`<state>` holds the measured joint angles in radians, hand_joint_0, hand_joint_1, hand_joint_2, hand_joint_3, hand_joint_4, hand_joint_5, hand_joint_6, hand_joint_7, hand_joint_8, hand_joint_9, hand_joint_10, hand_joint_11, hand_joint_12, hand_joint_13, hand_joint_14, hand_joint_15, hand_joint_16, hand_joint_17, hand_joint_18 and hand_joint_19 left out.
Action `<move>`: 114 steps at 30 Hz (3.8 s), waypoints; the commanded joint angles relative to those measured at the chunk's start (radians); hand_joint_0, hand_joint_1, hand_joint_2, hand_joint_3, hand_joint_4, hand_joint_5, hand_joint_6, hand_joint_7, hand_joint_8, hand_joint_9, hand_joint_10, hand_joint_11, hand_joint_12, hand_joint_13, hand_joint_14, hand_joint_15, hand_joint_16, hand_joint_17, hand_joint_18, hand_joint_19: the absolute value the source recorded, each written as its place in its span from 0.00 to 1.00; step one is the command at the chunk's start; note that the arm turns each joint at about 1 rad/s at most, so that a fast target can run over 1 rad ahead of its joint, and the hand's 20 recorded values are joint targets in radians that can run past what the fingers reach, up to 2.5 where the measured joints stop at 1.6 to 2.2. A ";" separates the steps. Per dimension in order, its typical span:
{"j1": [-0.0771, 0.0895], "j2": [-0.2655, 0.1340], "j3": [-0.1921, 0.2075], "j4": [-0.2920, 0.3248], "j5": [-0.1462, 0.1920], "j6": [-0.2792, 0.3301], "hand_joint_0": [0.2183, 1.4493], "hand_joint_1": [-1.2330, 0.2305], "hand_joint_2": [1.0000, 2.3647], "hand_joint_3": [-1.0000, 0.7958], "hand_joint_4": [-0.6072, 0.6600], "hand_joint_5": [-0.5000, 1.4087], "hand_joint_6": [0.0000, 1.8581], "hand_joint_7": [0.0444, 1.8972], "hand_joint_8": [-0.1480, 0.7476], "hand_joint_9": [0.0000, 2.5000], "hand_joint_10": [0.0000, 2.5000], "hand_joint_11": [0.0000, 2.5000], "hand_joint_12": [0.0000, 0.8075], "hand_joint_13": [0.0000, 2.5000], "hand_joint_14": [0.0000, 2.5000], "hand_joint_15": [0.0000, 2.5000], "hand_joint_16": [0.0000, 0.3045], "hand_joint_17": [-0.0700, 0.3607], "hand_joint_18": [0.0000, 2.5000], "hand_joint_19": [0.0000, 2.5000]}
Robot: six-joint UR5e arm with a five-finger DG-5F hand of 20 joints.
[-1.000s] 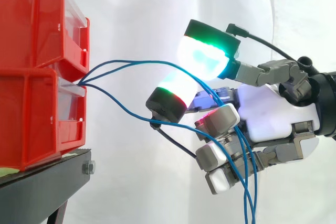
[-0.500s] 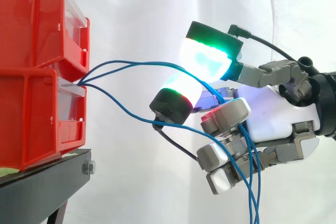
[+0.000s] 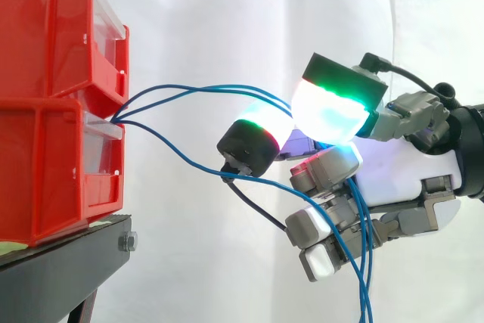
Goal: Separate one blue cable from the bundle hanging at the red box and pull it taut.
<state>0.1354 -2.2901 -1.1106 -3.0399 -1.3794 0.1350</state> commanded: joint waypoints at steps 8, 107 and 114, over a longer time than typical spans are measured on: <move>-0.003 0.000 0.000 0.000 -0.003 0.000 0.25 0.33 0.00 0.28 0.36 0.19 0.49 0.54 0.42 0.53 0.01 0.52 0.44 0.42 0.01 0.32 0.16 0.42 0.33 0.25; -0.003 0.015 0.000 -0.033 -0.026 0.000 0.26 0.29 0.00 0.28 0.48 0.16 0.47 0.47 0.48 0.44 0.01 0.48 0.48 0.36 0.01 0.32 0.18 0.45 0.28 0.28; -0.005 0.021 0.000 -0.040 -0.026 0.000 0.35 0.28 0.01 0.40 0.44 0.16 0.48 0.49 0.47 0.43 0.01 0.49 0.46 0.35 0.01 0.31 0.17 0.44 0.27 0.27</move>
<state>0.1319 -2.2708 -1.1105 -3.0780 -1.4050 0.1350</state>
